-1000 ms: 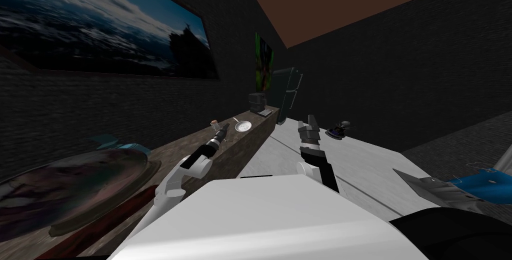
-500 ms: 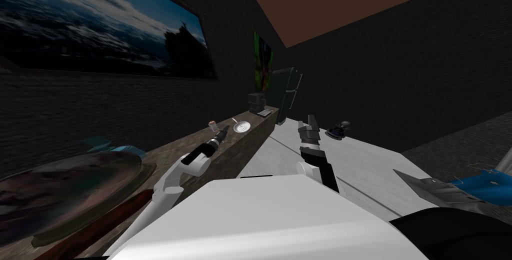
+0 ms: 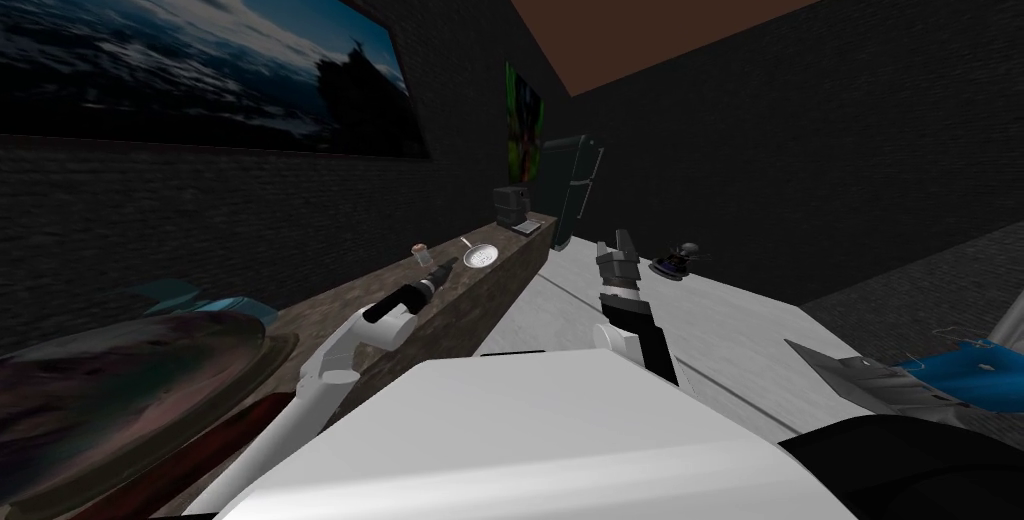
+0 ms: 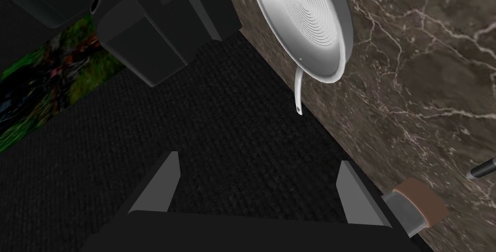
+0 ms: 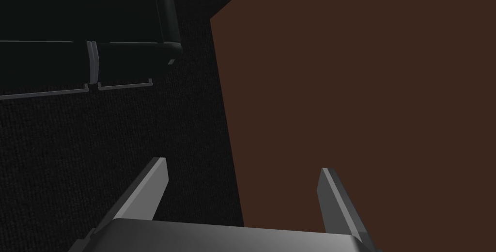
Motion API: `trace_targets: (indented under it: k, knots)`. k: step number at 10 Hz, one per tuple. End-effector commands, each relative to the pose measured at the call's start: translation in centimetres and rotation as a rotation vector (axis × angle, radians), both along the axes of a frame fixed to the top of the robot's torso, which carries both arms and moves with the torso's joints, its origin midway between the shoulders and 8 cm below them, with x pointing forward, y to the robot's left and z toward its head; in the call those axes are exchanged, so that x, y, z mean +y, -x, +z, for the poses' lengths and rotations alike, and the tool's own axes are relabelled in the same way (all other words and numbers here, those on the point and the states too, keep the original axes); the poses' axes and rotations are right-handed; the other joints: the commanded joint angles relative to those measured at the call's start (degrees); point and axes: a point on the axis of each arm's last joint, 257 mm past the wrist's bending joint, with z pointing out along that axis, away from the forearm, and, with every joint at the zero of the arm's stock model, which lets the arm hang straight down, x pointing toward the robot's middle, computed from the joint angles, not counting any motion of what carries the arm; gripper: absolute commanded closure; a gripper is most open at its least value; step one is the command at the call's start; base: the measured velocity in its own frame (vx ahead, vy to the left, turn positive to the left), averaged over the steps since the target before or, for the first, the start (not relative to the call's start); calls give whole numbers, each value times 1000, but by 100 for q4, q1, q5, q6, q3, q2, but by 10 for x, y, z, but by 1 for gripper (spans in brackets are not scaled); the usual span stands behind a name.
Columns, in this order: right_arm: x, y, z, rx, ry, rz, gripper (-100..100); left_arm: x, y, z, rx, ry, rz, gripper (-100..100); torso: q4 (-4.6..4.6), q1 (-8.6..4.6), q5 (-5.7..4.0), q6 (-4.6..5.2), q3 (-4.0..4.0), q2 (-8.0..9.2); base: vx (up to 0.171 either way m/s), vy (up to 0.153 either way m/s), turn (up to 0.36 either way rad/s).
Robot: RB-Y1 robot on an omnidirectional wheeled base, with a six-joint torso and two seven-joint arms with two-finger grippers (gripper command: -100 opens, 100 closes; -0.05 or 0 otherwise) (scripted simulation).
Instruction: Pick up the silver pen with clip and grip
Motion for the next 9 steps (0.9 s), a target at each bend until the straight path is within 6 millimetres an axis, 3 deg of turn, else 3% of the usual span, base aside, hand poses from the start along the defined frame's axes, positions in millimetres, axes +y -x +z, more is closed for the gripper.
trace_targets:
  k: [1, 9]
  knots:
    - [0, 0, 0, 0, 0, 0, 0, 6, 0, -12, 45, -21, 9, -100, 0, 0, 0, 0, 0, 0, 38, -33, -6]
    - [0, 0, 0, 0, 0, 0, 0, 59, 20, -68, 287, -155, 72, -100, 0, 8, 2, 0, -1, -2, 45, -22, -19]
